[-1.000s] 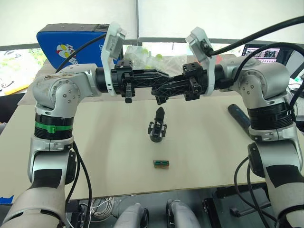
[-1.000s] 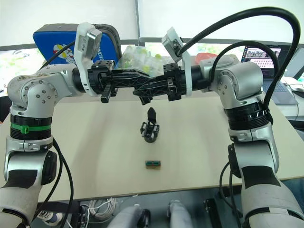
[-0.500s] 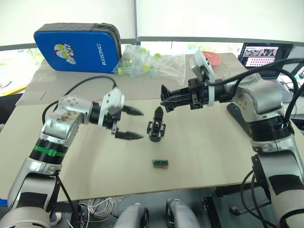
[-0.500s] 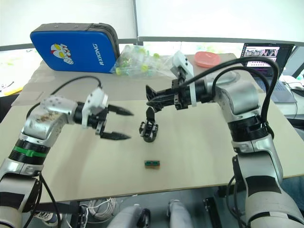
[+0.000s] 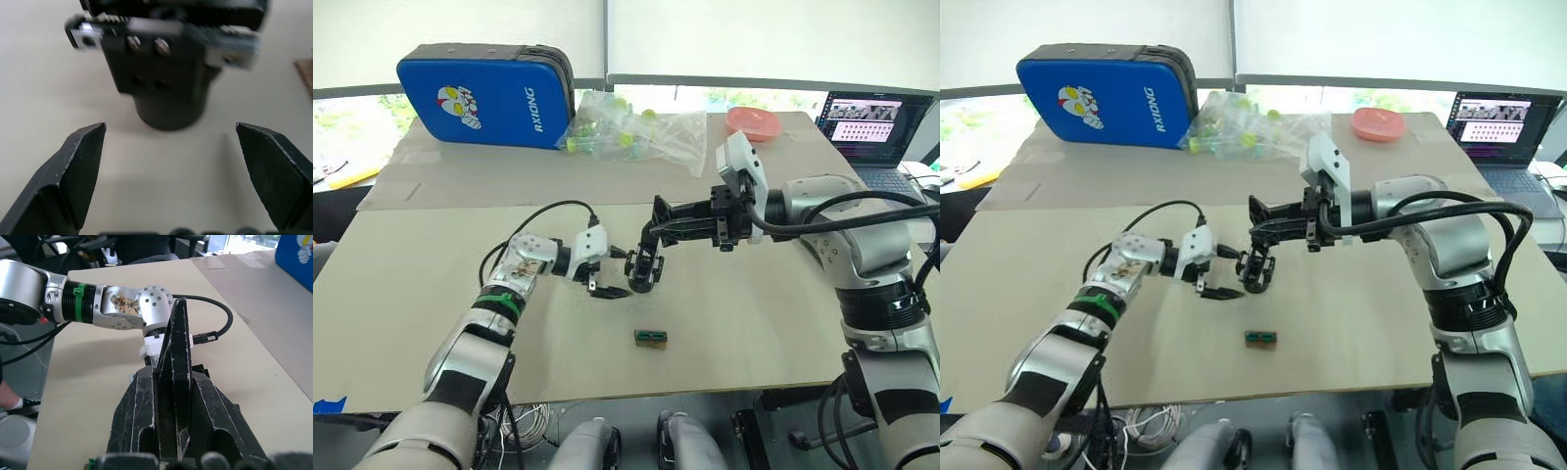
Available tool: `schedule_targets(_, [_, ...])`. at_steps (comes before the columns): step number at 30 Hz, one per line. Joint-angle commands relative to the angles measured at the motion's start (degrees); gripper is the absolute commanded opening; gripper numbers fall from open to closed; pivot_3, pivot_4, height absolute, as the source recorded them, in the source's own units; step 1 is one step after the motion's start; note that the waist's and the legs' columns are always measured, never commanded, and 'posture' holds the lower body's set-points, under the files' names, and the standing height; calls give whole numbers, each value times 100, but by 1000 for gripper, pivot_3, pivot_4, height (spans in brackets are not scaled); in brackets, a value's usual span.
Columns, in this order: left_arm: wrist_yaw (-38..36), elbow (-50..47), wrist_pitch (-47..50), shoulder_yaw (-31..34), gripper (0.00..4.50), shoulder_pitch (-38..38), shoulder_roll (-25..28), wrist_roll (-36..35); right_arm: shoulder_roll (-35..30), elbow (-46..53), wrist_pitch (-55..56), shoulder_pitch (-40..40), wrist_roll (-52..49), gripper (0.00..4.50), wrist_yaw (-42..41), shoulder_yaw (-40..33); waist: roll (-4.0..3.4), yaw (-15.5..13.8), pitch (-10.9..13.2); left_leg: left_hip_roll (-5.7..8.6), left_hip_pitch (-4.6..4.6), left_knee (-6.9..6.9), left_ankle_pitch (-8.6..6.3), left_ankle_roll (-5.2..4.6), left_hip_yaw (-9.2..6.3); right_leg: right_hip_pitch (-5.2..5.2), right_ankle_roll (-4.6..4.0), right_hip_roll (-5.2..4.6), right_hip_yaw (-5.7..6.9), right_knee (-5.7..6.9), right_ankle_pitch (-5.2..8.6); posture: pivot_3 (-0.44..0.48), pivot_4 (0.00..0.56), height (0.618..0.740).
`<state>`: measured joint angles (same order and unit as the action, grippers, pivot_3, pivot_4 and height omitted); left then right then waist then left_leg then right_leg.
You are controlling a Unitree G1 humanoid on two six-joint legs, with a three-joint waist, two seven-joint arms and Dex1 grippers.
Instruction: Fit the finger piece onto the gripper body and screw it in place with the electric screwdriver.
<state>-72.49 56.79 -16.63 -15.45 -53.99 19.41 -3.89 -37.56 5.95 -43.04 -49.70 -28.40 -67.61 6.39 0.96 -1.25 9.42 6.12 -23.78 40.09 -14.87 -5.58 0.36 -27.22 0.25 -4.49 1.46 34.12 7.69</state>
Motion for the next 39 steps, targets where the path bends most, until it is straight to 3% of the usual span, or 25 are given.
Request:
schedule_targets(1, [217,341,-287,68,4500,-122,-242,211,-74,282,-129,44,-204,424,116,-239,0,8,0,0,0,0,-1,-2,1,0,0,-1,0,0,0,0,150,740])
schedule_targets(2, [197,399,-330,72,4500,-120,-297,242,-71,302,-152,66,-213,424,145,-248,0,18,0,0,0,0,-1,-2,1,0,0,0,-1,0,0,0,150,740])
schedule_targets(5, [260,552,-327,215,3767,-138,-444,221,-44,269,-146,123,-230,424,226,-241,1,35,0,-2,-2,2,-2,-3,1,0,0,-1,-1,2,0,0,150,740])
schedule_targets(8, [232,583,-372,330,2378,-61,-497,197,23,191,61,261,-240,424,198,-237,1,41,0,-4,-2,9,-2,-4,0,3,0,-1,-1,4,0,0,150,740])
schedule_targets(12, [512,182,-148,408,2365,133,-541,242,488,73,687,751,-422,424,169,-443,2,51,-1,-5,-1,14,-4,-8,0,8,3,-1,-1,4,-2,0,150,740])
schedule_targets(16, [931,-766,585,377,2365,537,-721,231,1012,-254,2311,1332,111,424,27,-284,2,27,-1,-2,0,21,-4,-8,-1,11,9,1,-4,8,-6,0,150,740])
schedule_targets(21, [966,-1574,1018,272,2365,960,-695,261,1433,-1035,3207,1446,402,424,-78,-159,1,41,-1,4,4,32,1,-16,2,17,19,6,-11,8,-12,0,150,740])
schedule_targets(39, [846,-2092,1284,259,2365,1222,-479,207,1860,-2057,3644,1348,583,424,-295,-34,1,79,-2,1,15,24,4,-8,1,13,18,11,-11,13,-12,0,150,740])
